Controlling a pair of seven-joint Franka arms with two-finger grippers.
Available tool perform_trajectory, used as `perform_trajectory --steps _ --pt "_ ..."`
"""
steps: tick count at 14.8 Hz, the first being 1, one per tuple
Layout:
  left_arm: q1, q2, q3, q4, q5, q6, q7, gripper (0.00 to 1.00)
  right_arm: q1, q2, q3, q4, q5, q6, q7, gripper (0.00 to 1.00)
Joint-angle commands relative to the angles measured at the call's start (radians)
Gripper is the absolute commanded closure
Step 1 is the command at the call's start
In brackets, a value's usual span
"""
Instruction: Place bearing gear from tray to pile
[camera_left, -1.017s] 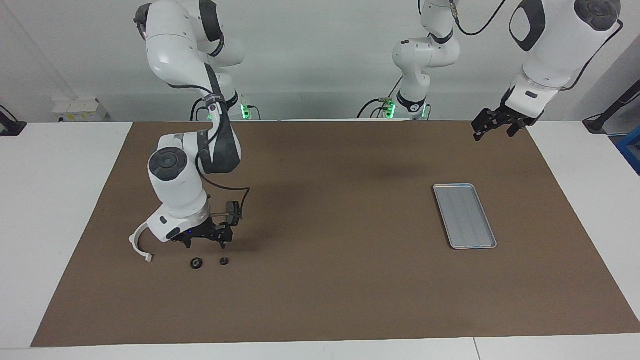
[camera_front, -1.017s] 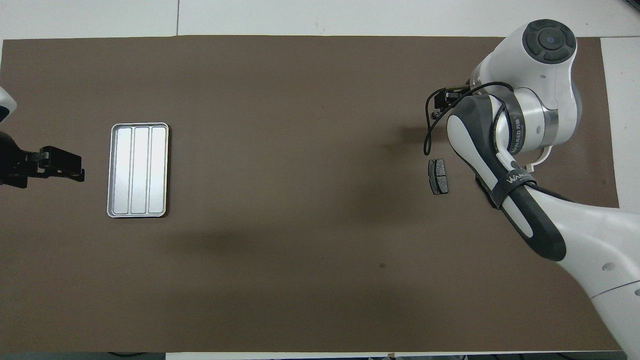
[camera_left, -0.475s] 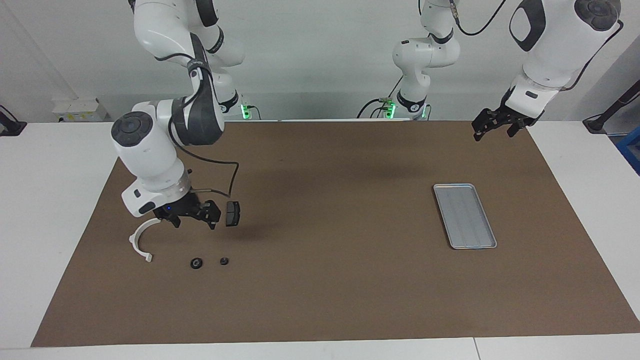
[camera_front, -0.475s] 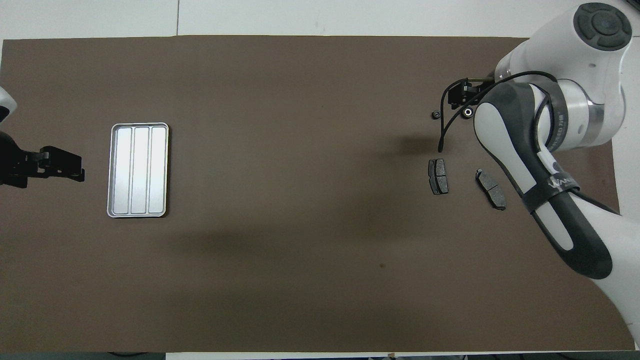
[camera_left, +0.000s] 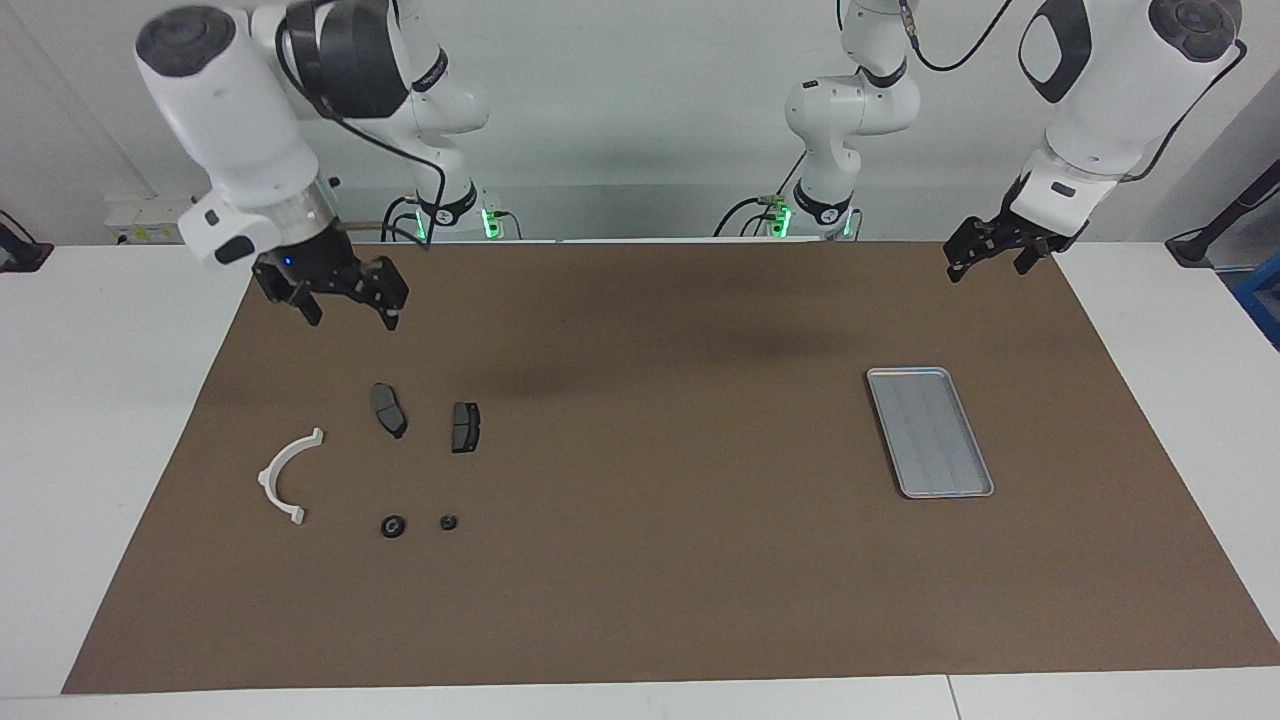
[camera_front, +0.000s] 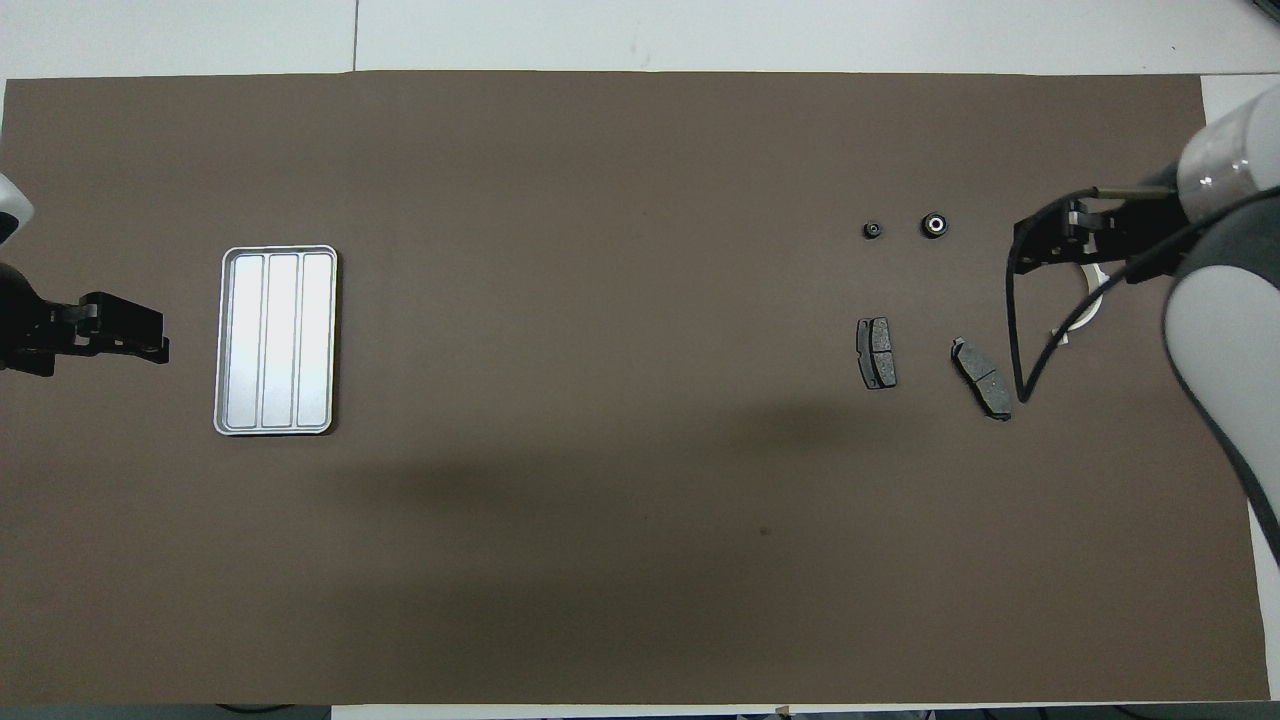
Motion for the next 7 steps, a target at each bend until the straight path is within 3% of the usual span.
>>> perform_trajectory --steps 1,7 --pt "0.006 -0.018 -0.006 -0.009 0.012 -0.004 0.007 0.00 -0.019 -0.124 0.012 -0.069 0.028 -0.048 -0.030 0.00" --pt "0.006 -0.018 -0.006 -0.009 0.012 -0.004 0.007 0.00 -0.010 -0.166 0.012 -0.069 0.011 -0.090 -0.024 0.00"
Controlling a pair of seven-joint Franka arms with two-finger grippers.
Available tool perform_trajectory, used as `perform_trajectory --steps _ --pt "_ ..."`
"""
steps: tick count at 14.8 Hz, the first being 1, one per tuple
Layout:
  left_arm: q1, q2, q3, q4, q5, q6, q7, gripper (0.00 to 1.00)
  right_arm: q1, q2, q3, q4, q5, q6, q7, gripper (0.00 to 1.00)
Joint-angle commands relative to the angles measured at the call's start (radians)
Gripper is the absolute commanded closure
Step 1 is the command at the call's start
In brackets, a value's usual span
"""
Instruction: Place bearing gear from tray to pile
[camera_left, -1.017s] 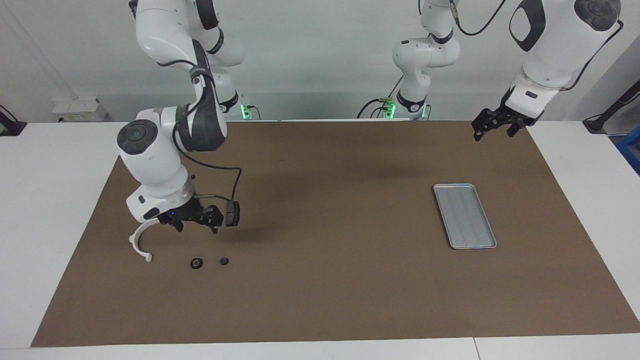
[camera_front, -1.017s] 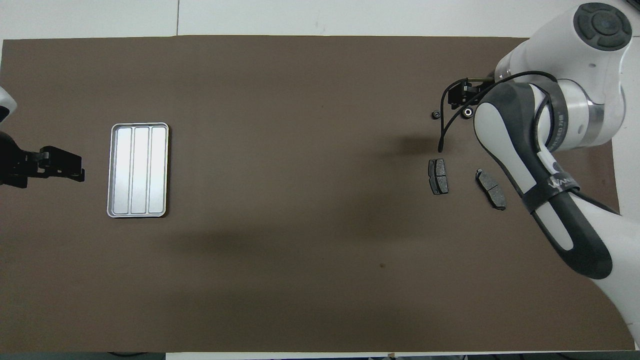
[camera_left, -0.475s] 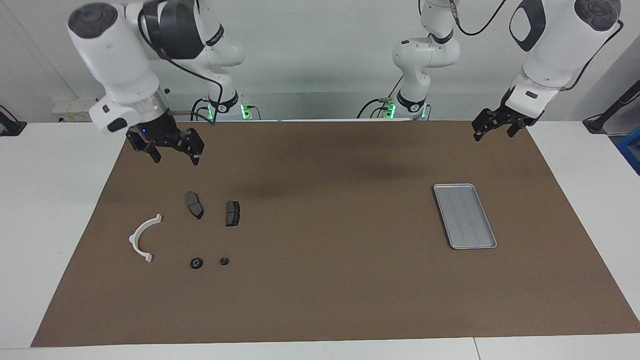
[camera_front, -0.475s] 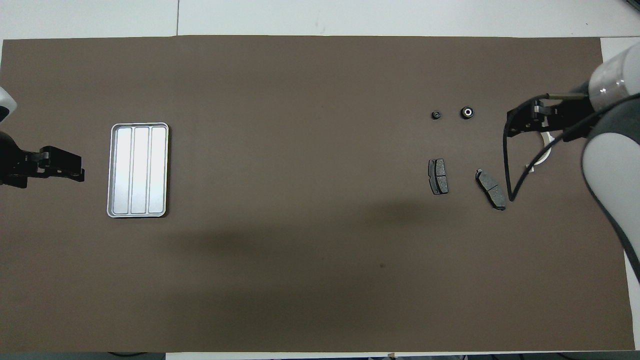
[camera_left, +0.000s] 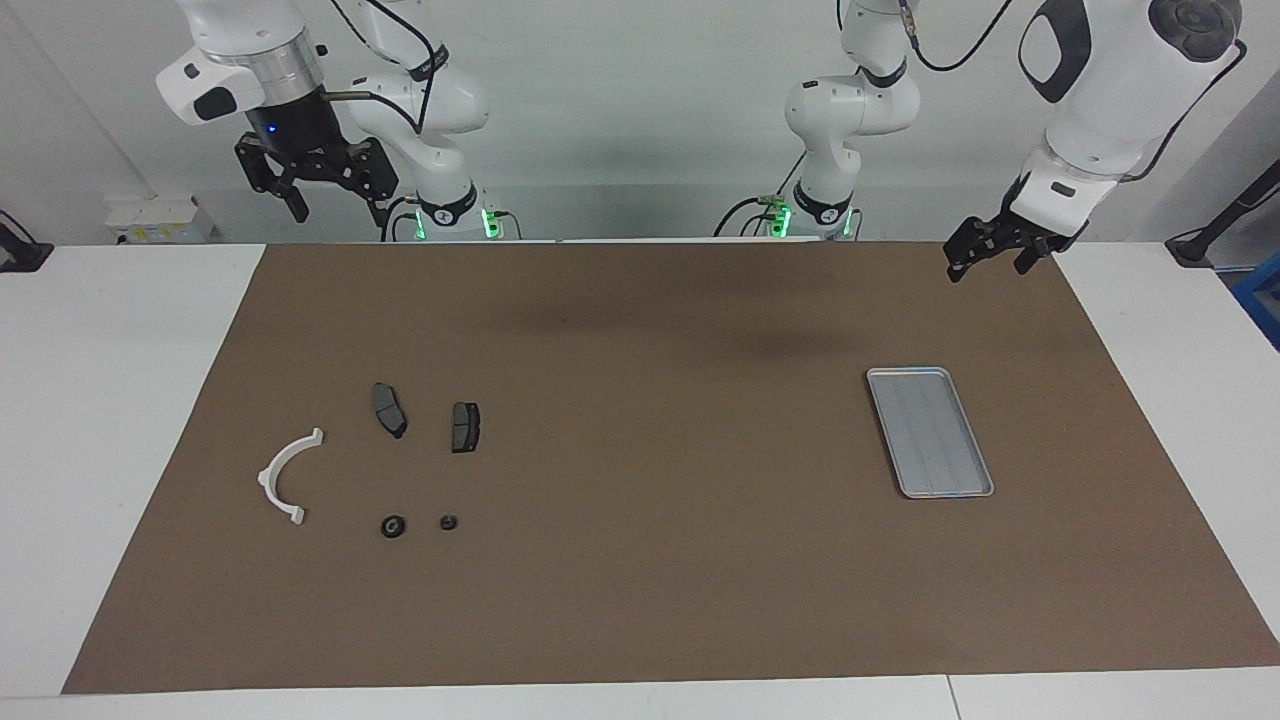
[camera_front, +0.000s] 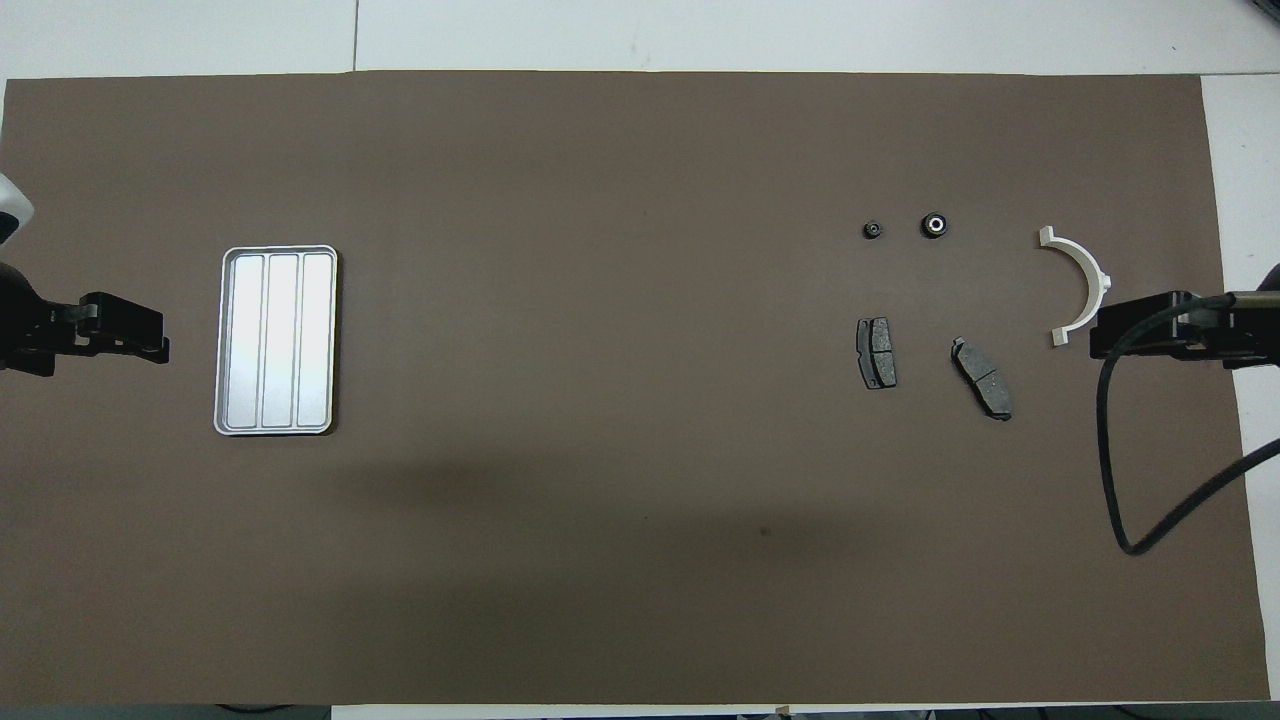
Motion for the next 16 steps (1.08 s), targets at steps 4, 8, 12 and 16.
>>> perform_trajectory --steps 4,8,12,16 --pt "0.006 -0.018 -0.006 -0.009 0.012 -0.004 0.007 0.00 -0.018 -0.011 0.005 -0.025 -0.001 0.055 -0.026 0.00" --pt "0.006 -0.018 -0.006 -0.009 0.012 -0.004 0.007 0.00 -0.019 -0.014 0.004 -0.025 -0.011 0.028 -0.032 0.00" --pt "0.006 -0.018 -0.006 -0.009 0.012 -0.004 0.007 0.00 -0.016 -0.014 0.007 -0.022 -0.051 0.028 -0.089 0.00" --pt "0.006 -0.018 -0.006 -0.009 0.012 -0.004 0.007 0.00 -0.016 -0.014 0.008 -0.021 -0.048 0.027 -0.090 0.00"
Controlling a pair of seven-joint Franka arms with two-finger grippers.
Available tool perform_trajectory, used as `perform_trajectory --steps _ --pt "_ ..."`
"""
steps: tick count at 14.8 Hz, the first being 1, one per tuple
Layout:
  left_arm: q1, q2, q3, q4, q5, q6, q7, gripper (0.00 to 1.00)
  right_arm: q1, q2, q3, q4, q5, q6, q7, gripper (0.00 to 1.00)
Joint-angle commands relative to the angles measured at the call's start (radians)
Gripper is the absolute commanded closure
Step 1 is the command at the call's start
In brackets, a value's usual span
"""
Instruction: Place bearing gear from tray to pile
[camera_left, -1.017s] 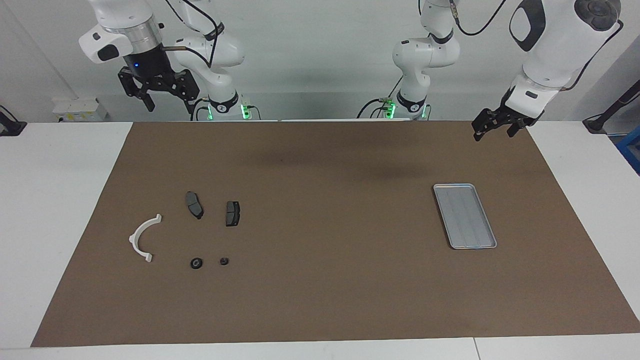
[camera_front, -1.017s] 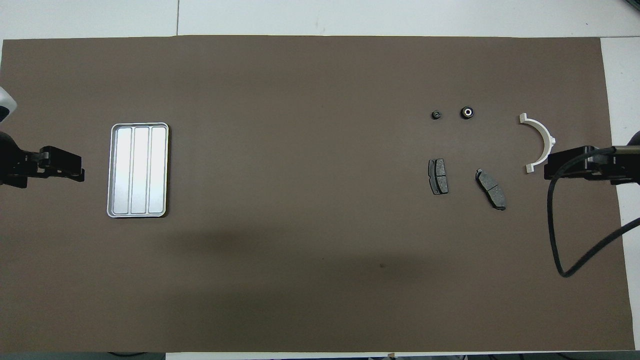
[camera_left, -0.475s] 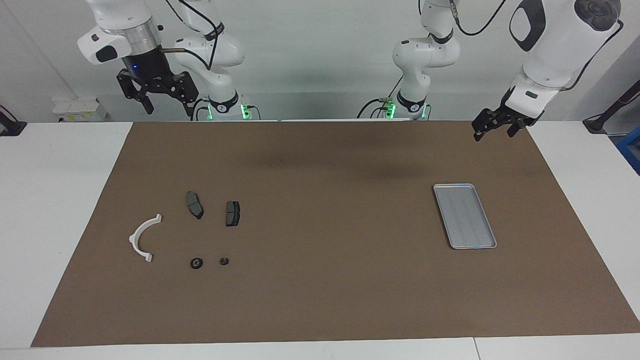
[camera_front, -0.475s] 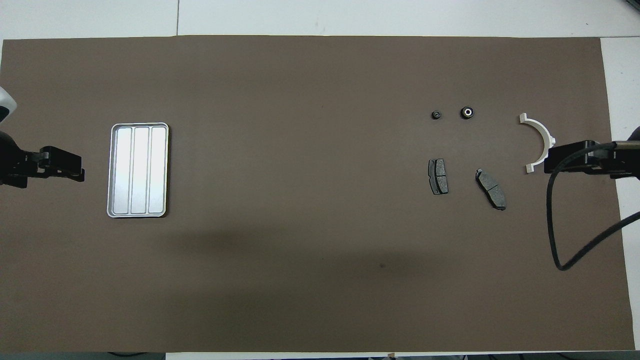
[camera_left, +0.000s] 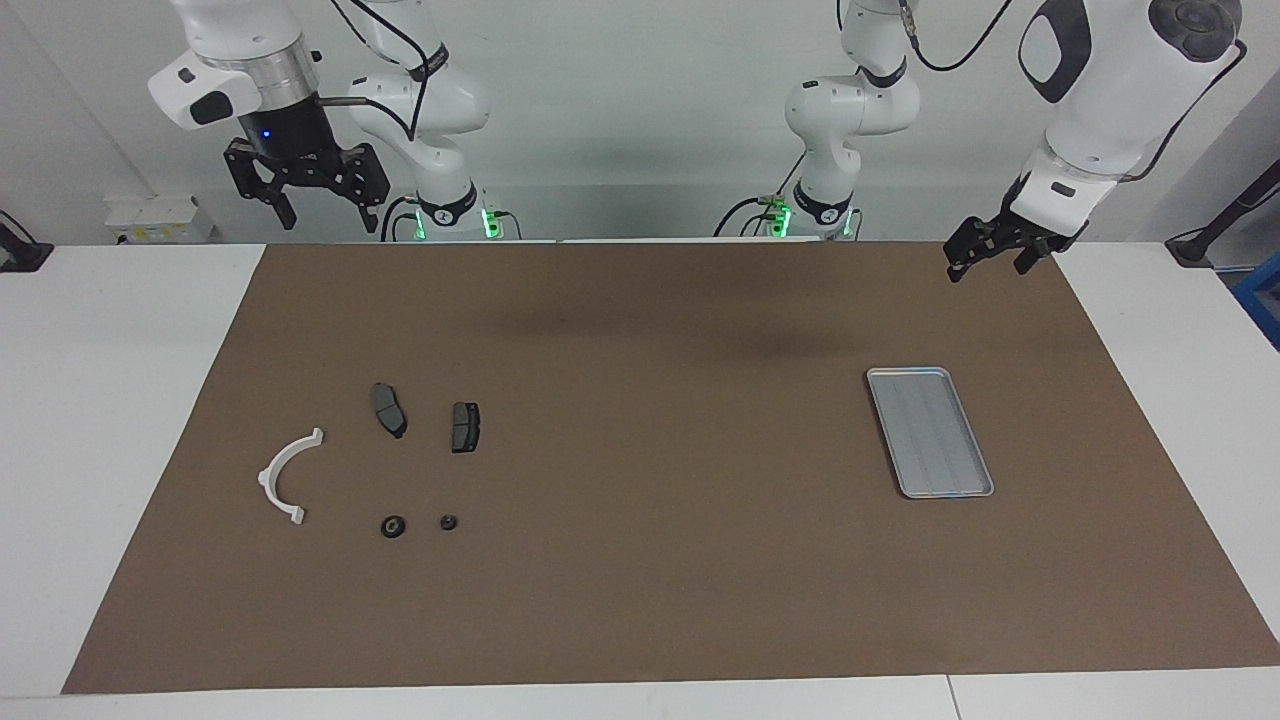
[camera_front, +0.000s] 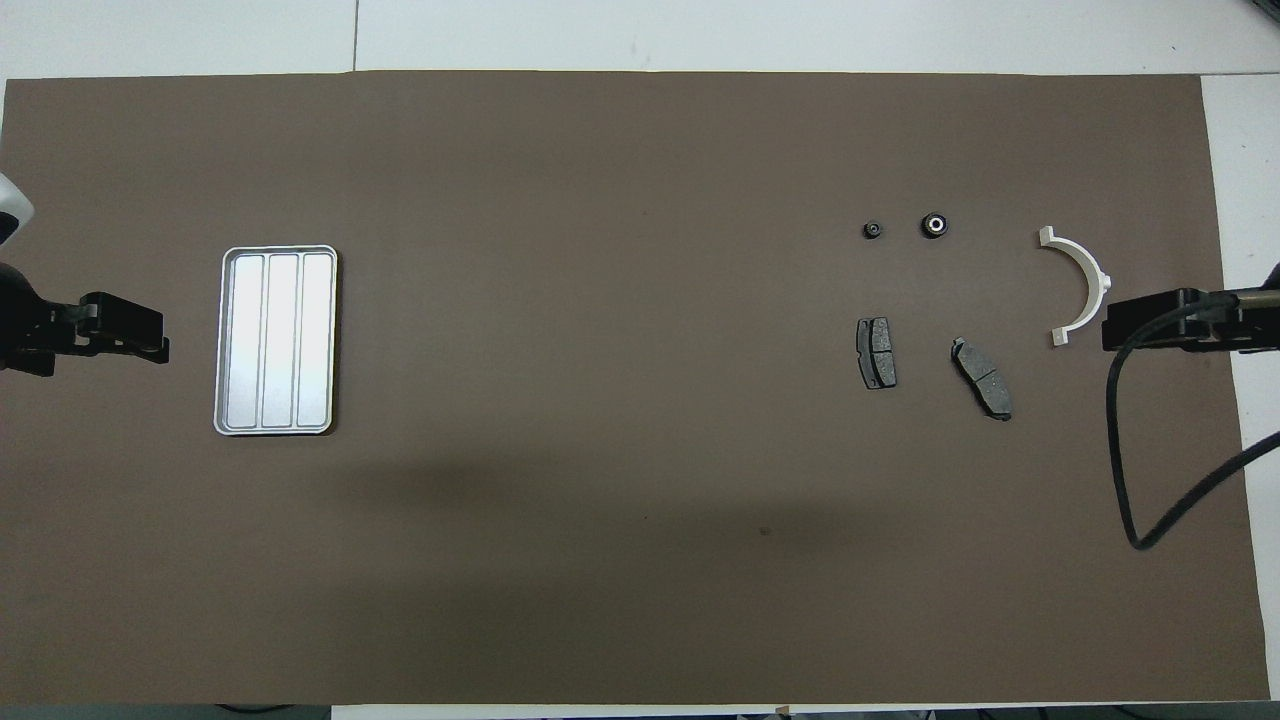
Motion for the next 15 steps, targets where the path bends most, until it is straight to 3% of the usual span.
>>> perform_trajectory --steps 1,15 --pt "0.006 -0.018 -0.006 -0.009 0.012 -0.004 0.007 0.00 -0.014 -0.015 0.010 -0.013 -0.009 -0.003 -0.030 0.00" --pt "0.006 -0.018 -0.006 -0.009 0.012 -0.004 0.007 0.00 -0.008 -0.009 0.010 -0.003 0.041 -0.004 -0.017 0.00"
